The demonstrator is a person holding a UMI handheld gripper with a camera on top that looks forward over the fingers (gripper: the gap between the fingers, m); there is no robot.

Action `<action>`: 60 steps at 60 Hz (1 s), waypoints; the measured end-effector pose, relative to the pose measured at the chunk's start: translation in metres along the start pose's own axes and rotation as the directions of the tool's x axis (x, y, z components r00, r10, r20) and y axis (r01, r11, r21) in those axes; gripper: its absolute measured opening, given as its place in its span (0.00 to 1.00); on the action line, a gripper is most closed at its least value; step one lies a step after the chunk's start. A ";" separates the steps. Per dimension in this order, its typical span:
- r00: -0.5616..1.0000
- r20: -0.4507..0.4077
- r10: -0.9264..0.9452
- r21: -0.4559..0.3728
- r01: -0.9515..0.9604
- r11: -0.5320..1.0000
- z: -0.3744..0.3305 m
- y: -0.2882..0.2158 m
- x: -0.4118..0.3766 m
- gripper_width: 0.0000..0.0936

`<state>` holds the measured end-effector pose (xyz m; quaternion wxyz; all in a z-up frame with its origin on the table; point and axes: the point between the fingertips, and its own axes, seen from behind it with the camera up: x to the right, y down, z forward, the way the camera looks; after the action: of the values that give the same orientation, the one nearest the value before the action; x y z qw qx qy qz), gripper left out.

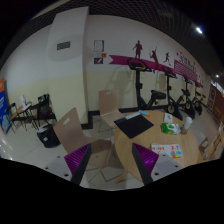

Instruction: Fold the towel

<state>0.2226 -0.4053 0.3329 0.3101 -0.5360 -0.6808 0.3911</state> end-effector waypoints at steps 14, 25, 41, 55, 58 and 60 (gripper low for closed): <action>0.993 -0.114 0.039 -0.019 -0.042 0.999 0.008 0.031 0.072 0.92; 0.975 -0.210 0.078 -0.034 -0.087 0.996 0.013 0.060 0.126 0.92; 0.964 -0.231 0.130 -0.049 -0.145 0.988 0.074 0.112 0.185 0.92; 0.969 -0.226 0.103 -0.023 -0.111 0.994 0.172 0.143 0.234 0.91; 0.967 -0.232 0.105 -0.027 -0.114 0.993 0.197 0.151 0.248 0.93; 0.966 -0.238 0.104 -0.037 -0.116 0.993 0.213 0.156 0.256 0.92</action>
<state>0.0598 -0.1806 0.0913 0.3529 -0.6234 -0.6181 0.3238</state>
